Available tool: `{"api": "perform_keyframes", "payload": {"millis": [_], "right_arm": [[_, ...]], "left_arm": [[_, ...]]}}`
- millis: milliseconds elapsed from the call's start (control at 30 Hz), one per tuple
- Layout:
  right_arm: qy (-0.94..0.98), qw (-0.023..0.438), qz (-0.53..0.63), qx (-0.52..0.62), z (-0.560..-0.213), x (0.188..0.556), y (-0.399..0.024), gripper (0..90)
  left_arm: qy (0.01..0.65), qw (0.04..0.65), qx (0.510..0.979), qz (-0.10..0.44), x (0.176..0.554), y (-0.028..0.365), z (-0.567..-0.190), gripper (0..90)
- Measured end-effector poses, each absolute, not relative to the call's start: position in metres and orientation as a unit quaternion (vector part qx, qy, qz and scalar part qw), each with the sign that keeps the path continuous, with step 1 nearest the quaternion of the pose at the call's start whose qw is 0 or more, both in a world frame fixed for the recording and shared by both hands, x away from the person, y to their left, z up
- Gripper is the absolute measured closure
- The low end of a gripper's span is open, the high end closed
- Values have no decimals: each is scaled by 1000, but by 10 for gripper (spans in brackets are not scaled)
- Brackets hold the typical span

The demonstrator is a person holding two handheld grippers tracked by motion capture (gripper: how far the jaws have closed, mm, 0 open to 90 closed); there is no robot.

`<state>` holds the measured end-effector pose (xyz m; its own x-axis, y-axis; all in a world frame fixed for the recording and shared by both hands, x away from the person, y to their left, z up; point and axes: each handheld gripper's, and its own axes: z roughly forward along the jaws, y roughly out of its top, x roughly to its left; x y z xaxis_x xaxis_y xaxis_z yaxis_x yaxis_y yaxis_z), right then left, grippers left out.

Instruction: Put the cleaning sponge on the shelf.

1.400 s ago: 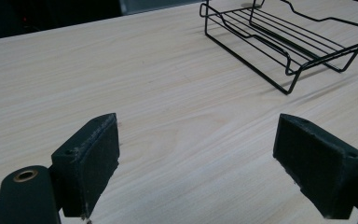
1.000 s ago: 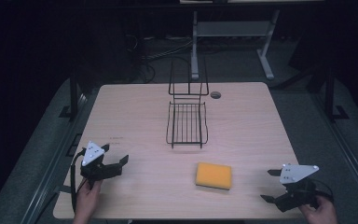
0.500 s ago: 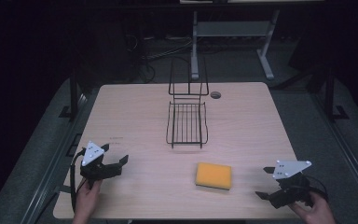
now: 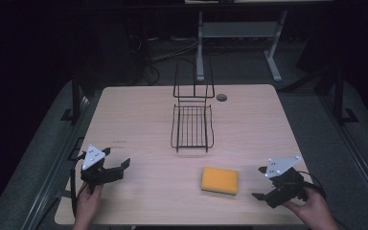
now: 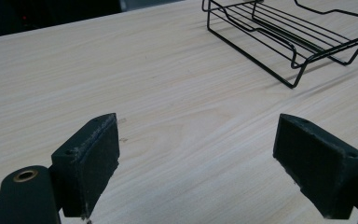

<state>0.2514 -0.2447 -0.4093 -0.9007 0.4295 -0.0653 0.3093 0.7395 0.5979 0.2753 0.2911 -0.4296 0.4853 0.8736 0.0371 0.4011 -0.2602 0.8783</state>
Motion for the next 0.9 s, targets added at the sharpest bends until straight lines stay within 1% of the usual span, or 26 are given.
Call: {"api": "perform_keyframes", "payload": {"millis": [900], "right_arm": [[953, 64, 262, 137, -405, 274, -196, 161]], "left_arm": [[429, 433, 744, 272, 275, 294, -429, 139]]}}
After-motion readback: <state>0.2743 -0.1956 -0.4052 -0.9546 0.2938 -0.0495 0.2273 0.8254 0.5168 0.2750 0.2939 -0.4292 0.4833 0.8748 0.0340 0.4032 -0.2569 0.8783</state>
